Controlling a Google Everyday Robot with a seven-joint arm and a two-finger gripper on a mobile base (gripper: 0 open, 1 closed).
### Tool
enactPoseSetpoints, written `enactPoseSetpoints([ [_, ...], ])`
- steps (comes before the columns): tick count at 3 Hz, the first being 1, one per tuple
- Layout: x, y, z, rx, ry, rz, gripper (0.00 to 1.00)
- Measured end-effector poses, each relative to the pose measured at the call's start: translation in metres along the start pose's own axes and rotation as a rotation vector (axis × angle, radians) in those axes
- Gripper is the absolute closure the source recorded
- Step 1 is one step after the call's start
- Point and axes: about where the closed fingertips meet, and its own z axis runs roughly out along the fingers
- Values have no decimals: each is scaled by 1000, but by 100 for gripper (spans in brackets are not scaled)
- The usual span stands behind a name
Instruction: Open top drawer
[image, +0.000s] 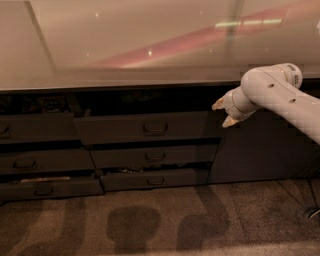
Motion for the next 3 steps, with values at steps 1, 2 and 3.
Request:
enactPoseSetpoints([
  [1, 0, 0, 0, 0, 0, 0, 0],
  [2, 0, 1, 2, -3, -1, 2, 0],
  [3, 14, 10, 30, -63, 2, 41, 0],
])
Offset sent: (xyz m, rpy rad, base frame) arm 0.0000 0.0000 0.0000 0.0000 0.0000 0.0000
